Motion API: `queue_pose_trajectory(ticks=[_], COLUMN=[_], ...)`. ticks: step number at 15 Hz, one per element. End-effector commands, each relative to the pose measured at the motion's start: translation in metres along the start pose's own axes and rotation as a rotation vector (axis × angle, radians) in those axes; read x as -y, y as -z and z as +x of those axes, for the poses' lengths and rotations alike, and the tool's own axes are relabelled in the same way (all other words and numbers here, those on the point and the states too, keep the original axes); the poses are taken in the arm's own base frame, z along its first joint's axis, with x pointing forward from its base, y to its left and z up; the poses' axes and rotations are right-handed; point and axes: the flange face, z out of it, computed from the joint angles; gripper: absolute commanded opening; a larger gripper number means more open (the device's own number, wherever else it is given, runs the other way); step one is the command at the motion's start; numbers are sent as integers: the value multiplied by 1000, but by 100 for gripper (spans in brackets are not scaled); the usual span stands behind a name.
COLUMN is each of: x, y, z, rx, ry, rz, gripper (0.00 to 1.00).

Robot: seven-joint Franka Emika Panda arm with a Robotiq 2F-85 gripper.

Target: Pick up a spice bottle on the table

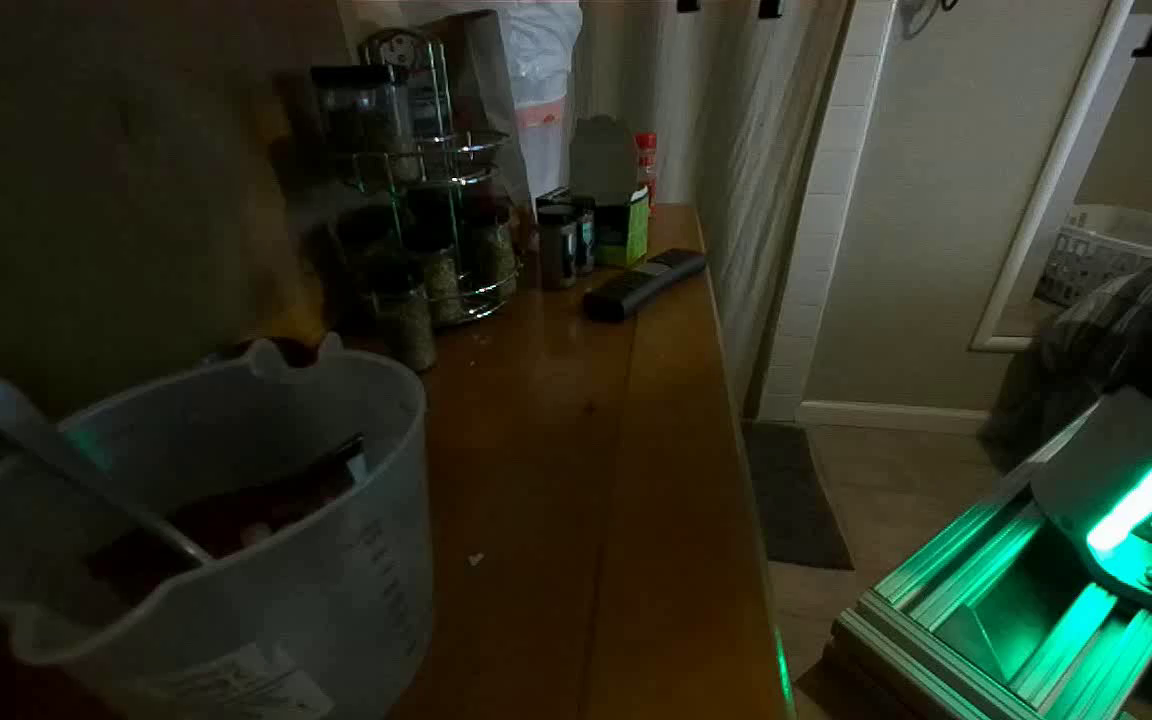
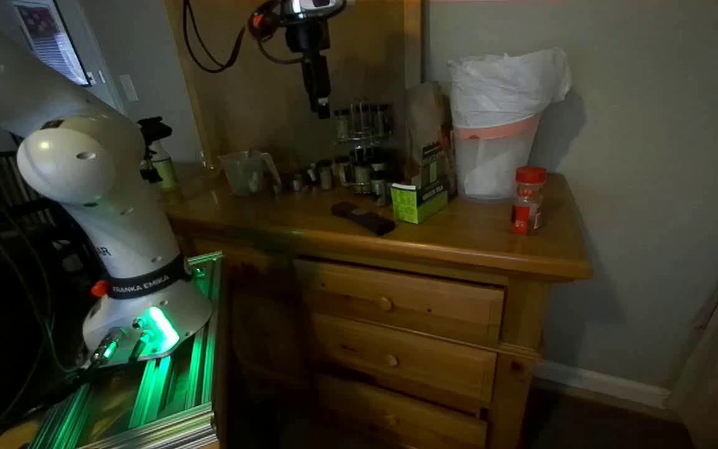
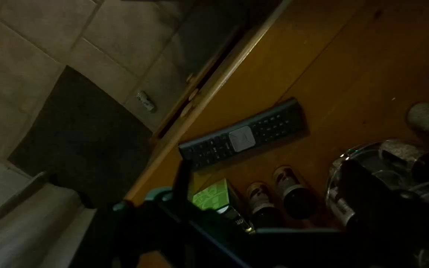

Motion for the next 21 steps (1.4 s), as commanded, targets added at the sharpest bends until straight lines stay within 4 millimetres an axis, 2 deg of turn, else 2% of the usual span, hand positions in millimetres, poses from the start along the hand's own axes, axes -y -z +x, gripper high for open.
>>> queue_pose_trajectory(ticks=[1, 3, 5, 7, 11, 12, 13, 15, 17, 18, 21], x=[0, 0, 17, 44, 113, 126, 108, 126, 126, 135, 171], y=[1, 1, -4, -12, -53, -54, -44, -55, -58, -71, -102], z=[0, 0, -3, -12, -43, -51, -46, -55, -54, -54, -67], rx=[1, 1, -3, 20, 183, 204, 150, 188, 195, 154, 46], ry=[0, 0, 39, 95, 238, 293, 227, 275, 283, 216, 204], rz=[0, 0, 32, 70, 156, 170, 130, 132, 133, 98, -10], gripper=[100, 100, 100, 100, 100, 100, 100, 100, 100, 100, 100])
